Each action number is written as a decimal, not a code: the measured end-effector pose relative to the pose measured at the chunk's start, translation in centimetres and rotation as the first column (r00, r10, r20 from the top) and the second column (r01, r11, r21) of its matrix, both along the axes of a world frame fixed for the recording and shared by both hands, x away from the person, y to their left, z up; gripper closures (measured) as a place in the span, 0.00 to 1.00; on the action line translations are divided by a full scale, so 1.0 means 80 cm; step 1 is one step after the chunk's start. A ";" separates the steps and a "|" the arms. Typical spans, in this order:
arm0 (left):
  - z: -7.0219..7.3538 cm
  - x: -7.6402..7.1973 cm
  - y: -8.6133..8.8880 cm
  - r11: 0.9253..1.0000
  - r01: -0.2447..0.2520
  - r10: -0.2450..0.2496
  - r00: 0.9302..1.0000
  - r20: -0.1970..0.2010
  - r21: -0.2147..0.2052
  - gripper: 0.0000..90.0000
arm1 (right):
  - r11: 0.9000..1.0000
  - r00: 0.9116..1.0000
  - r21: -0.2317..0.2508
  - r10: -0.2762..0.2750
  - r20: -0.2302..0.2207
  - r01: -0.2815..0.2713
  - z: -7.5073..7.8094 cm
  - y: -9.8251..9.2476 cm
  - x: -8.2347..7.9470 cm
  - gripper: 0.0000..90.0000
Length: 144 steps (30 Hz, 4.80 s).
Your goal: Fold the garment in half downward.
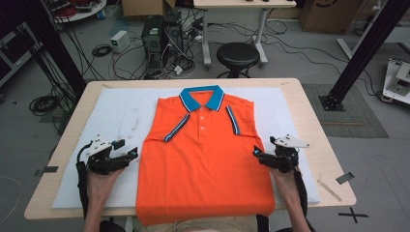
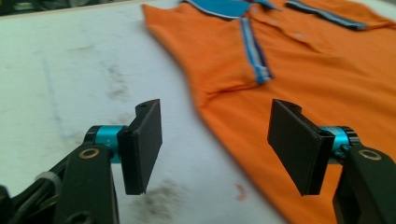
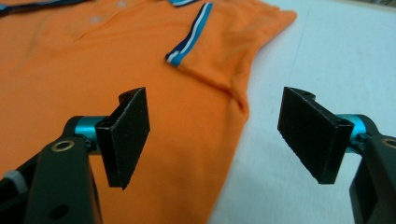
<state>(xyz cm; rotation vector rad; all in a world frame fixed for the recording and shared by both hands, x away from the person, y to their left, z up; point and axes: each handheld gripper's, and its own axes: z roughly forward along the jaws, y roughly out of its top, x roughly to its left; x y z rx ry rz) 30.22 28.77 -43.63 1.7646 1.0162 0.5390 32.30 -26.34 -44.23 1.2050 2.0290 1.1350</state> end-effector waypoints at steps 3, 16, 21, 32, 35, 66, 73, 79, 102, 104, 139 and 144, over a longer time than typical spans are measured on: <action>0.001 -0.015 -0.009 0.998 0.049 -0.047 0.998 -0.048 0.033 0.41 | 0.999 0.999 -0.040 0.009 -0.036 -0.010 0.004 -0.002 -0.021 0.31; -0.003 -0.043 -0.008 0.991 0.108 -0.094 0.982 -0.161 0.079 0.42 | 0.997 0.983 -0.063 0.034 -0.179 -0.046 -0.002 -0.012 -0.066 0.39; -0.014 -0.057 -0.022 0.985 0.119 -0.093 0.975 -0.202 0.121 0.42 | 0.996 0.980 -0.066 0.042 -0.196 -0.056 -0.006 -0.009 -0.072 0.42; -0.017 -0.062 -0.043 0.970 0.152 -0.116 0.974 -0.193 0.187 0.62 | 0.997 0.983 -0.066 0.029 -0.183 -0.042 -0.014 -0.003 -0.075 0.67; -0.018 -0.058 -0.035 0.977 0.170 -0.141 0.968 -0.207 0.130 0.78 | 0.998 0.980 -0.040 0.041 -0.196 -0.049 -0.013 -0.004 -0.075 0.82; -0.009 -0.065 -0.038 0.970 0.190 -0.157 0.967 -0.200 0.154 0.63 | 0.998 0.987 -0.060 -0.002 -0.162 -0.008 -0.002 -0.033 -0.107 0.65; -0.015 -0.058 -0.049 0.956 0.230 -0.192 0.961 -0.201 0.183 0.95 | 0.998 0.978 -0.034 0.053 -0.204 -0.061 -0.013 -0.015 -0.091 0.97; -0.014 -0.068 -0.036 0.949 0.276 -0.239 0.945 -0.226 0.153 0.96 | 0.997 0.970 -0.013 0.067 -0.236 -0.072 -0.010 -0.028 -0.109 0.99; -0.015 -0.063 -0.035 0.946 0.291 -0.254 0.940 -0.228 0.144 0.96 | 0.997 0.969 0.008 0.073 -0.238 -0.073 -0.012 -0.028 -0.101 0.98; -0.015 -0.071 -0.031 0.938 0.318 -0.280 0.930 -0.239 0.137 0.96 | 0.995 0.960 0.025 0.098 -0.263 -0.094 -0.011 -0.038 -0.116 0.98; 0.072 0.079 -0.043 0.985 0.138 -0.135 0.990 -0.030 0.106 0.42 | 0.999 0.995 -0.013 -0.041 -0.091 0.040 -0.001 -0.023 0.019 0.31; 0.063 0.129 -0.052 0.985 0.140 -0.133 0.988 -0.072 0.104 0.42 | 0.999 0.994 0.027 -0.031 -0.109 0.034 -0.003 -0.029 0.021 0.32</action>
